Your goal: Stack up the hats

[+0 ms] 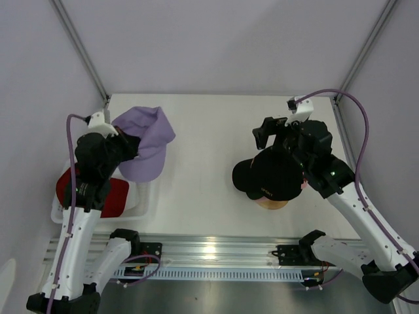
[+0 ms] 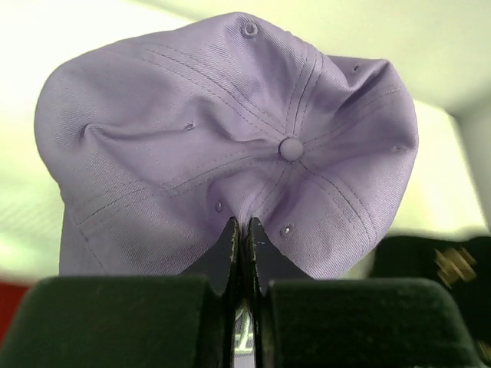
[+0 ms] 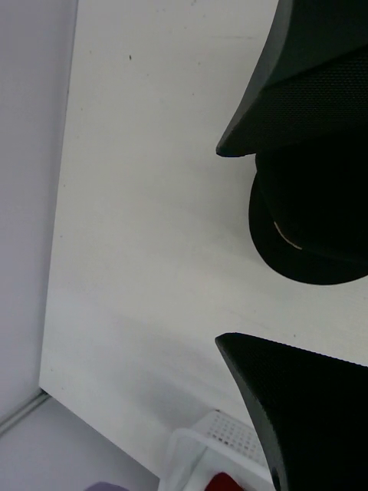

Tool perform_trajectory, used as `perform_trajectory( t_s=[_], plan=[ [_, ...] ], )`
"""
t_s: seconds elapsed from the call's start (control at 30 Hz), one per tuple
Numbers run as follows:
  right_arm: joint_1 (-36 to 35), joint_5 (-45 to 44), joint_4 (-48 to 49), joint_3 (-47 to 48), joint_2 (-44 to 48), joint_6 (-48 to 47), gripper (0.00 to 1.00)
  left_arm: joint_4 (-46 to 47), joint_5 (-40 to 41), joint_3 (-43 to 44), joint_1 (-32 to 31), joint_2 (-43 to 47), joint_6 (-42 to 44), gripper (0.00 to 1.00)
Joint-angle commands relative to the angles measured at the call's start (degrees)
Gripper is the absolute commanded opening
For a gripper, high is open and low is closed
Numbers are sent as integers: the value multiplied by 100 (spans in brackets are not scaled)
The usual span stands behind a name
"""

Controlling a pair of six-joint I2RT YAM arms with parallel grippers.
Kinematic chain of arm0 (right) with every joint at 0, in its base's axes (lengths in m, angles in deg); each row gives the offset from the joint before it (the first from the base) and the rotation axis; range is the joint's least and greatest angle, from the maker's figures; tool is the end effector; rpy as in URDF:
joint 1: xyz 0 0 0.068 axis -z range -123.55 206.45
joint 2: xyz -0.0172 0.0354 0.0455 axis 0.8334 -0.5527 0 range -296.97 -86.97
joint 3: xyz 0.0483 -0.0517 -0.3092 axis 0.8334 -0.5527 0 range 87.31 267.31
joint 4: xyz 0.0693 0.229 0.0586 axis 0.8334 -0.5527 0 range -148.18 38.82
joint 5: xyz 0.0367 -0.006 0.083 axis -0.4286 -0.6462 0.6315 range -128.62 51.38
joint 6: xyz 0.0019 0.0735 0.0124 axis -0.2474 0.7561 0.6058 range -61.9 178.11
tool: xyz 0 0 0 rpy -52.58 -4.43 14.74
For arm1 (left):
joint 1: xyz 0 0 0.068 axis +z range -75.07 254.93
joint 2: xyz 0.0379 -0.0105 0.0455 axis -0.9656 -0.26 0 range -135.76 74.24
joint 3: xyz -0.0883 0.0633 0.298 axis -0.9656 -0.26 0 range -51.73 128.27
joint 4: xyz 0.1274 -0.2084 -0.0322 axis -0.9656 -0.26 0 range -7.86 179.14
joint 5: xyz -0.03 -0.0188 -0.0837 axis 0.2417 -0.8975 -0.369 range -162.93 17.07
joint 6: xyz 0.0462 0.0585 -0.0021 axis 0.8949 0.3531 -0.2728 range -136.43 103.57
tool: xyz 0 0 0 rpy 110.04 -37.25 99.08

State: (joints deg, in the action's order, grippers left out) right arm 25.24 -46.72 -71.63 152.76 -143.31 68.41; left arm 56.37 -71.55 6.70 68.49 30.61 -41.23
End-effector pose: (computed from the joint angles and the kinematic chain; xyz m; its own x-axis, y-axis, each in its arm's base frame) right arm 0.1741 0.0951 0.4400 -0.2360 0.0641 -0.9696 -0.3583 0.9218 0.1481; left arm 0.1310 -0.0132 0.4014 -0.3158 -0.3863 -0.8666 -0.0475 0.9187 -0.3922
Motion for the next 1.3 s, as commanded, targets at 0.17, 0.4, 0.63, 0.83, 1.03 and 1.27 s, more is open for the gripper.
perform_trajectory(
  t_s=[0.17, 0.4, 0.63, 0.83, 1.03, 1.27],
  plan=[
    [61, 221, -151, 547, -352, 726, 99, 957, -3502, 818, -1499, -1146, 1854, 1],
    [772, -160, -1075, 338, 569, 1219, 100, 1607, -5287, 1706, -2396, -2429, 2163, 1],
    [1063, 1047, -803, -322, 1731, 1527, 99, 2290, -5746, 2409, -2925, -3194, 2076, 1],
    [1055, 969, -1364, -340, 1863, 1633, 100, 3980, -6405, 2155, -3047, -3555, 1214, 1],
    [1055, -164, -2399, -323, 2109, 2177, 98, 3954, -6362, 2462, -3285, -3985, 1320, 1],
    [1063, 104, -2210, -418, 2819, 2335, 98, 4051, -6212, 2568, -3320, -4196, 1214, 1]
  ],
)
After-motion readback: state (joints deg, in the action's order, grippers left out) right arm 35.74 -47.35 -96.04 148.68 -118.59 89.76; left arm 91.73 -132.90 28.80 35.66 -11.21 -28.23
